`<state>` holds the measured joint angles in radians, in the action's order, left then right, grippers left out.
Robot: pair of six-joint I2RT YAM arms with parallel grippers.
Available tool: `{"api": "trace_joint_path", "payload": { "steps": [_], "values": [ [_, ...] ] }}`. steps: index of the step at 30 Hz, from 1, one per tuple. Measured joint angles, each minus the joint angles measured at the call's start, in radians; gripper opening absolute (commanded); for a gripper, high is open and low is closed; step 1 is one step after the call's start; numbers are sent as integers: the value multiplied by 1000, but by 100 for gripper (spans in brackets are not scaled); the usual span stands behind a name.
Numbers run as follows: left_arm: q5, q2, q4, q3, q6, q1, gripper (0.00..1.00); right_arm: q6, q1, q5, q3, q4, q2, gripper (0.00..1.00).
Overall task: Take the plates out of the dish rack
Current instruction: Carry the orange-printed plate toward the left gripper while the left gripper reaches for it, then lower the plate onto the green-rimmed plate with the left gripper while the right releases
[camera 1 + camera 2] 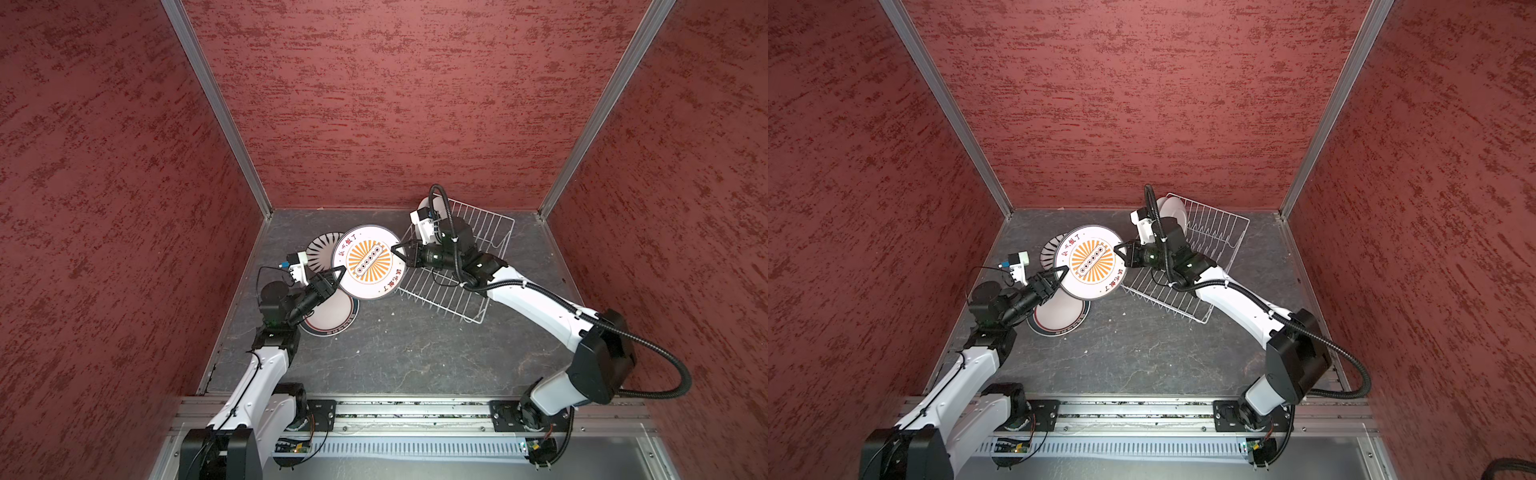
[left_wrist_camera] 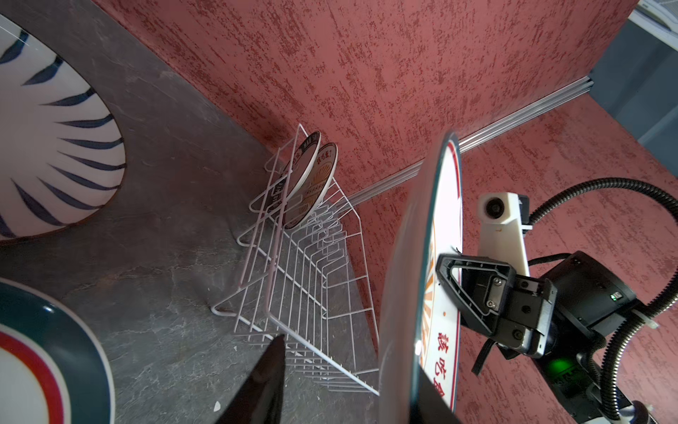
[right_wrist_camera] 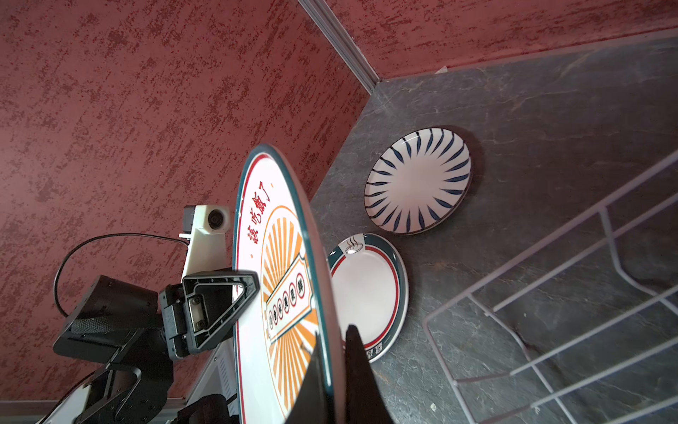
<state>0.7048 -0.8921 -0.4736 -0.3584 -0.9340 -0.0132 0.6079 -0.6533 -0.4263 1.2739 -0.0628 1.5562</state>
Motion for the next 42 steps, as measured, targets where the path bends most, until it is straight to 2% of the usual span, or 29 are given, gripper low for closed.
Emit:
{"api": "trace_joint_path", "payload": {
  "steps": [7, 11, 16, 18, 20, 27, 30, 37, 40, 42],
  "values": [
    [4, 3, -16, 0, -13, 3, 23, 6, 2, -17, -11, 14, 6, 0],
    [6, 3, -26, 0, -26, 3, 10, 6, 3, -24, -11, 20, 16, 0],
    [5, 2, -32, 0, -31, 4, 18, 11, 6, -42, -20, 41, 19, 0],
    [5, 2, -32, 0, -29, 4, 27, 14, 8, -52, -23, 45, 19, 0],
    [4, -2, -31, 0, -30, 4, 31, 17, 9, -64, -23, 52, 20, 0],
    [5, -15, -29, 0, -31, 4, 29, 23, 9, -78, -23, 59, 35, 0],
    [6, -18, -28, 0, -31, 4, 23, 25, 9, -87, -23, 60, 44, 0],
    [8, -19, -12, 1, -29, 6, 0, 24, 9, -92, -22, 62, 61, 0],
    [9, -21, -13, 2, -27, 6, 0, 26, 11, -94, -20, 58, 66, 18],
    [9, -21, -8, 2, -27, 7, 0, 34, 15, -113, -20, 64, 67, 34]
  ]
}}
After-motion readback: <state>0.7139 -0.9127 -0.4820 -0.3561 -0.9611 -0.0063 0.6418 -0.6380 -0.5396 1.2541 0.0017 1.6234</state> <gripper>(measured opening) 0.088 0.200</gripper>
